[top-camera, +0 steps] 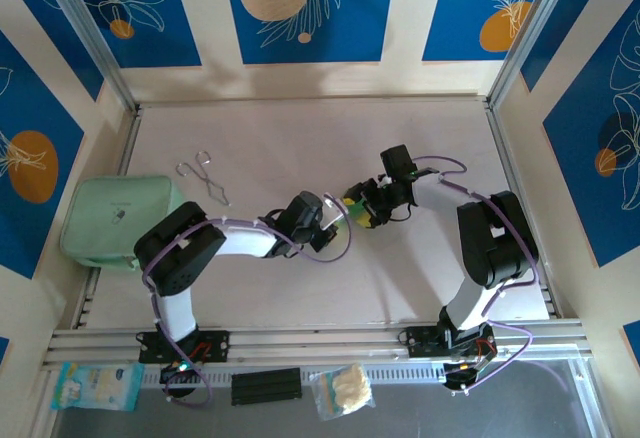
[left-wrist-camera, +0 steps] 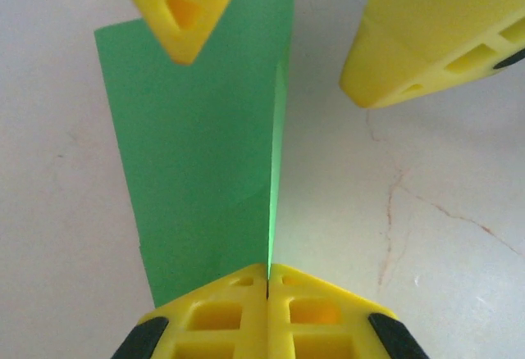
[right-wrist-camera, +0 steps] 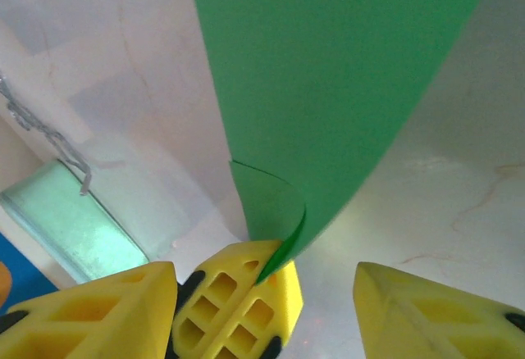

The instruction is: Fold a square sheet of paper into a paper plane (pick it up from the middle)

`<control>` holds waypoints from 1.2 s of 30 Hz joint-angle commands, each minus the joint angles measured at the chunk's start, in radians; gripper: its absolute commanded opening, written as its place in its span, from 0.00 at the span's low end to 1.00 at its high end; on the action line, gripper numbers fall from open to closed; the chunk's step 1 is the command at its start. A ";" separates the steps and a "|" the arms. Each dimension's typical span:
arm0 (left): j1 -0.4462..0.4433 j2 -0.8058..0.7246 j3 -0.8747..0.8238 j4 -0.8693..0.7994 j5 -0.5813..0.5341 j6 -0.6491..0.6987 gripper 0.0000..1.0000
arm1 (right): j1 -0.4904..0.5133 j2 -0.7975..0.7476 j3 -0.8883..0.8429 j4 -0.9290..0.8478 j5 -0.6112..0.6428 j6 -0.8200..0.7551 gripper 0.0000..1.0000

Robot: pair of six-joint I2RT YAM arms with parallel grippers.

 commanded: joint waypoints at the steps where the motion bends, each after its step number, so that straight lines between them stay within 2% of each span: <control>1: 0.013 0.010 0.052 -0.077 0.107 -0.075 0.01 | -0.002 -0.014 0.035 -0.078 0.034 -0.020 0.60; 6: 0.014 0.014 0.063 -0.093 0.122 -0.100 0.01 | -0.003 0.025 0.060 -0.122 0.028 -0.016 0.60; 16: 0.013 0.016 0.055 -0.061 0.107 -0.048 0.04 | 0.011 0.097 0.096 -0.154 0.003 -0.002 0.58; 21: 0.012 0.011 0.051 -0.058 0.092 -0.026 0.06 | 0.011 0.111 0.097 -0.156 -0.008 0.003 0.48; 29: 0.012 0.002 0.048 -0.061 0.071 0.018 0.09 | 0.008 0.118 0.111 -0.164 -0.025 0.000 0.23; 36: 0.012 0.008 0.028 -0.061 0.055 0.040 0.22 | 0.003 0.109 0.108 -0.156 -0.037 0.000 0.07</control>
